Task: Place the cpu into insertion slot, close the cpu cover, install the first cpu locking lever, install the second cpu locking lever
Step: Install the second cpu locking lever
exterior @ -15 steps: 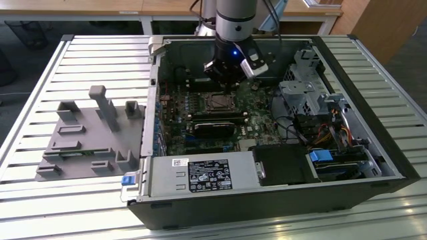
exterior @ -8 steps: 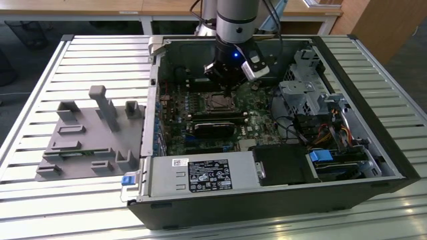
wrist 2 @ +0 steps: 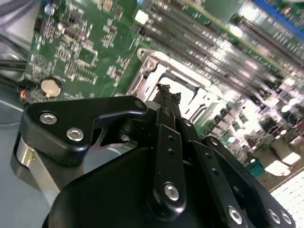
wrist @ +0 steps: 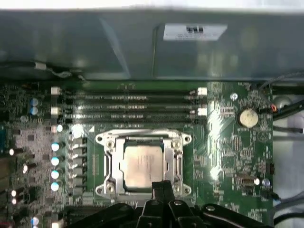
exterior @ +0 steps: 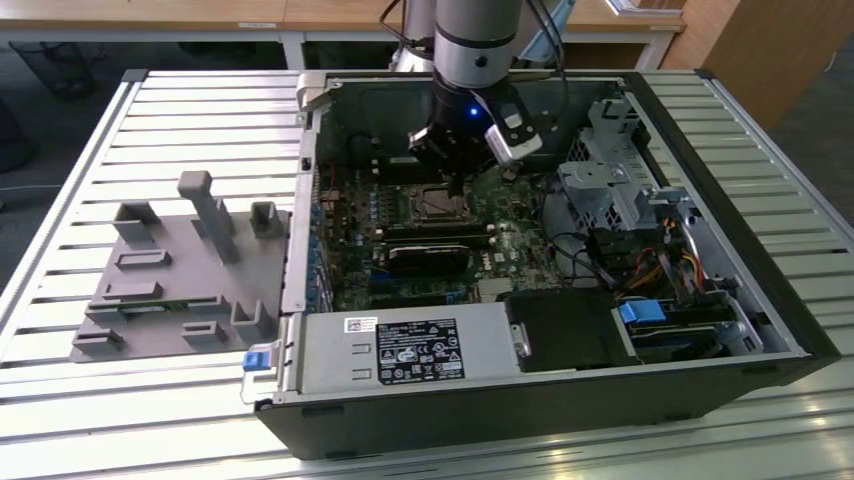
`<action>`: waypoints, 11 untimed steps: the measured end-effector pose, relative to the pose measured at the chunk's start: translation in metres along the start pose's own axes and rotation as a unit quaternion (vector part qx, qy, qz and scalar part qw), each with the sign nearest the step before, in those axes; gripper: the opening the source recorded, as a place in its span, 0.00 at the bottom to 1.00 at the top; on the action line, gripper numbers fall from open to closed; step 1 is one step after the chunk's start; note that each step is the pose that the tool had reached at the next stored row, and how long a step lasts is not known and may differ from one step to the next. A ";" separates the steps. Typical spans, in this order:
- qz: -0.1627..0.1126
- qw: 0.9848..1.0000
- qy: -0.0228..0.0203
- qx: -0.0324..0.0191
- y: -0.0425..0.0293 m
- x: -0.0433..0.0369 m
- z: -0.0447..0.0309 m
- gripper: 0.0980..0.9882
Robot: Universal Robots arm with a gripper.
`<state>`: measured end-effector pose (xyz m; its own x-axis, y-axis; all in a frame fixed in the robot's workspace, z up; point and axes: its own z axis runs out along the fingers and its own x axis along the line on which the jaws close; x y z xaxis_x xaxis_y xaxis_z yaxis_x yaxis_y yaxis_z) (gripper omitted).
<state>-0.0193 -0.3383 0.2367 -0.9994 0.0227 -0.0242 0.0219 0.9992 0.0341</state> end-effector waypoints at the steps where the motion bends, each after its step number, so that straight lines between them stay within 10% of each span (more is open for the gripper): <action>1: 0.000 1.000 0.000 0.000 -0.0028 -0.0001 -0.0001 0.01; 11: 0.001 1.000 0.009 -0.014 -0.0211 -0.0005 -0.0006 0.01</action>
<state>-0.0192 -0.3593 0.2366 -0.9997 0.0232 -0.0056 0.0228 0.9978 0.0615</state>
